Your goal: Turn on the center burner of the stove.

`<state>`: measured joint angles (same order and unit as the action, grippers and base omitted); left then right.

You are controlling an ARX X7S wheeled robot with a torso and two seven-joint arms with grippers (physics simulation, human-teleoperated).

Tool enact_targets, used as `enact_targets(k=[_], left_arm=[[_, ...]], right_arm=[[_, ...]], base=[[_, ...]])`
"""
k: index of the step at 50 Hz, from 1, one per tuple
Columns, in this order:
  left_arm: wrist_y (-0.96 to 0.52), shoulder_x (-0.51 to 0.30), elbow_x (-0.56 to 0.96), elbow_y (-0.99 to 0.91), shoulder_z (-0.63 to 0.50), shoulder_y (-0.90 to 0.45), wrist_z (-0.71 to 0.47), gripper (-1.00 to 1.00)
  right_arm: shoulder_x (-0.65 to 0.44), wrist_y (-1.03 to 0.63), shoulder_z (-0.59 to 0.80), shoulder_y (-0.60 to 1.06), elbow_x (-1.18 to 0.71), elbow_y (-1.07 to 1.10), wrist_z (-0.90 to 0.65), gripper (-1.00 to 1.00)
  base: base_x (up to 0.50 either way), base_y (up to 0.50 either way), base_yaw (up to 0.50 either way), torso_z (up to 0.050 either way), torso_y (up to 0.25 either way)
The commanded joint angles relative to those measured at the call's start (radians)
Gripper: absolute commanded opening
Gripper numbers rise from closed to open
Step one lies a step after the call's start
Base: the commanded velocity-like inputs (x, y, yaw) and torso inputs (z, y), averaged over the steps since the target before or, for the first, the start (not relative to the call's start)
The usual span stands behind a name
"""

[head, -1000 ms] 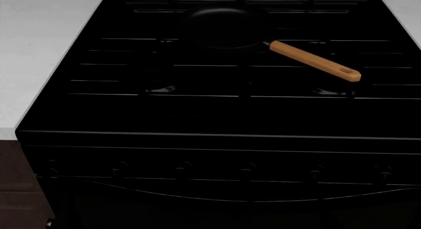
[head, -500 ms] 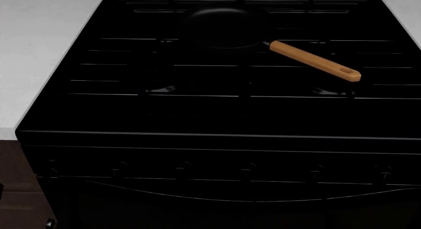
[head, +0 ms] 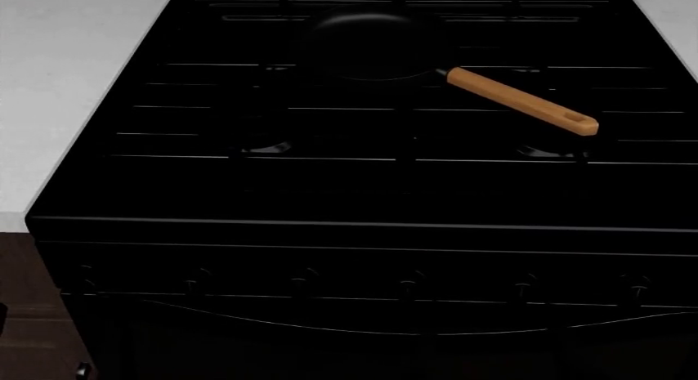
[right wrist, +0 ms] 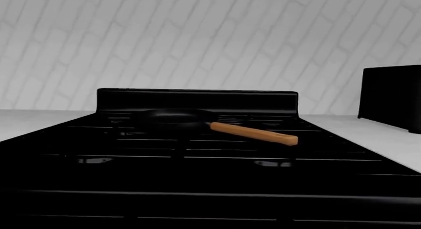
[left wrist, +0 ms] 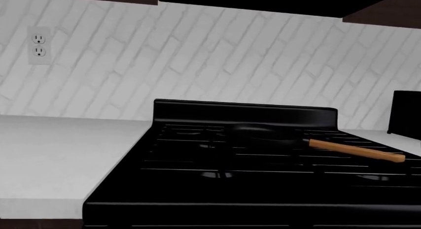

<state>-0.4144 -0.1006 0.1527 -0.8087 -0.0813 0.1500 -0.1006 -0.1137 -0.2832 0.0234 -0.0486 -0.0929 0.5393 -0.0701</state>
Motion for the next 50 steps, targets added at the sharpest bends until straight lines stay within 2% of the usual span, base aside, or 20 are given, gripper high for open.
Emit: enact_targets(k=[1, 17, 18, 22, 50], left_arm=[[0.021, 0.001, -0.036, 0.002, -0.015, 0.01, 0.005, 1.0], [0.027, -0.017, -0.042, 0.012, -0.032, 0.001, -0.036, 1.0], [0.028, -0.019, -0.045, 0.014, -0.036, 0.001, -0.037, 1.0], [0.026, -0.025, -0.043, 0.019, -0.044, -0.002, -0.04, 1.0], [0.032, -0.058, -0.04, 0.025, -0.076, -0.009, -0.071, 1.0]], right_arm=[[0.003, 0.002, -0.016, 0.078, 0.001, -0.104, 0.037, 1.0], [-0.018, 0.081, -0.035, 0.204, -0.044, -0.338, 0.05, 1.0], [-0.02, 0.126, -0.04, 0.227, -0.043, -0.433, 0.058, 1.0], [-0.02, 0.166, -0.046, 0.248, -0.05, -0.497, 0.059, 1.0], [-0.041, 0.237, -0.029, 0.366, -0.061, -0.729, 0.07, 1.0]], base=[[0.0, 0.0, 0.0, 0.0, 0.0], [0.0, 0.0, 0.0, 0.0, 0.0], [0.0, 0.0, 0.0, 0.0, 0.0], [0.0, 0.0, 0.0, 0.0, 0.0], [0.0, 0.0, 0.0, 0.0, 0.0]])
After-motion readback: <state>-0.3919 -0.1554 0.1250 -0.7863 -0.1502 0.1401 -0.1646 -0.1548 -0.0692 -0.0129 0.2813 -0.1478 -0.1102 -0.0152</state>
